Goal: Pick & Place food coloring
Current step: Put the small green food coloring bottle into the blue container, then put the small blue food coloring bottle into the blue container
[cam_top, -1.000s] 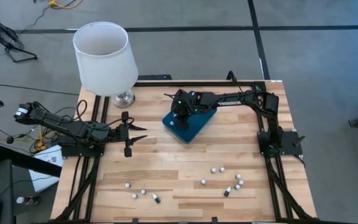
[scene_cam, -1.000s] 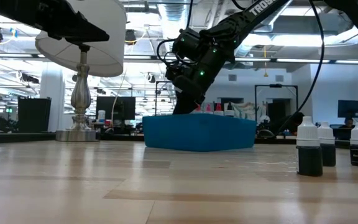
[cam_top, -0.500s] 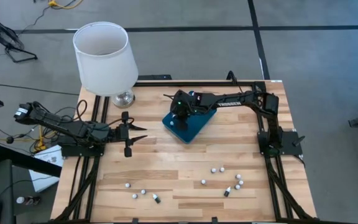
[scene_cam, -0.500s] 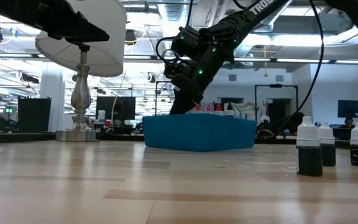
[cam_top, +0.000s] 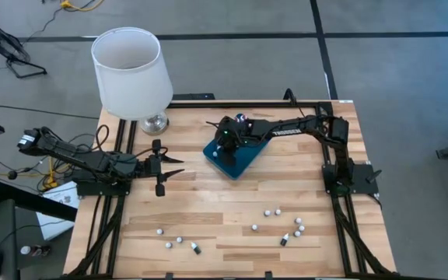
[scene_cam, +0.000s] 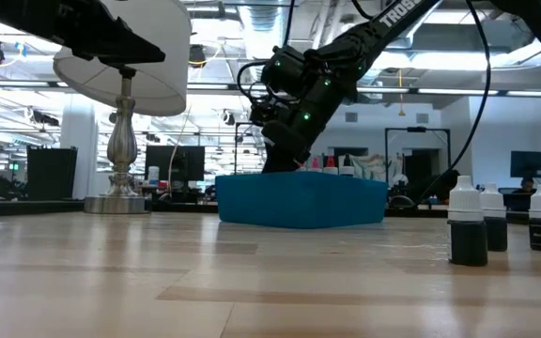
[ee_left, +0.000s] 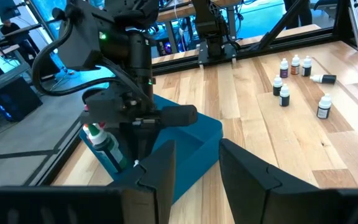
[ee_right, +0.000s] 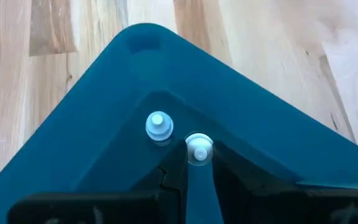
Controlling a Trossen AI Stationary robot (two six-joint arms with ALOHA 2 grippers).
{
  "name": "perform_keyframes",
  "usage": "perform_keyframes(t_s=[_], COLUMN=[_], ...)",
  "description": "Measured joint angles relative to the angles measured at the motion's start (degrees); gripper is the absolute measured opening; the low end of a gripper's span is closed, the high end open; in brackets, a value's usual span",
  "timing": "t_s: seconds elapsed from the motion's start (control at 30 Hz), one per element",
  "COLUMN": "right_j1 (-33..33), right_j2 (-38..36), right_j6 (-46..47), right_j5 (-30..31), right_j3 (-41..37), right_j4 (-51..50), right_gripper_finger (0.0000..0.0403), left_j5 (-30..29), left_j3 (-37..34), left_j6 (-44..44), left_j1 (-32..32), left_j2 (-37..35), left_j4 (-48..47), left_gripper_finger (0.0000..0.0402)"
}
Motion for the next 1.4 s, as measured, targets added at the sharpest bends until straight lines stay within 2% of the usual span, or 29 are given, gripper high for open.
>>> perform_keyframes(t_s=[0.37, 0.47, 0.83, 1.1, 1.4], right_j1=[0.02, 0.0, -0.02, -0.02, 0.31], right_j2=[0.0, 0.0, 0.0, -0.46, -0.57], right_j6=[-0.47, -1.16, -1.52, -1.52, -2.9], right_j5=[0.47, -1.58, -3.19, -1.9, -1.65], right_j3=[-0.04, -0.04, -0.04, 0.06, 6.98], right_j4=[-0.39, -0.42, -0.21, -0.02, -6.49], right_gripper_finger=[0.0052, 0.0056, 0.0109, 0.0123, 0.0123], left_j5=[0.0, 0.0, 0.0, 0.0, -0.04], left_j3=[0.0, 0.0, 0.0, 0.0, 0.0], left_j6=[0.0, 0.0, 0.02, 0.02, 0.02], left_j1=[0.0, 0.0, 0.0, 0.0, 0.0], left_j2=[0.0, 0.0, 0.0, 0.0, 0.0], left_j4=[0.0, 0.0, -0.02, -0.07, -0.53], left_gripper_finger=[0.0116, 0.0116, 0.0116, 0.0116, 0.0116])
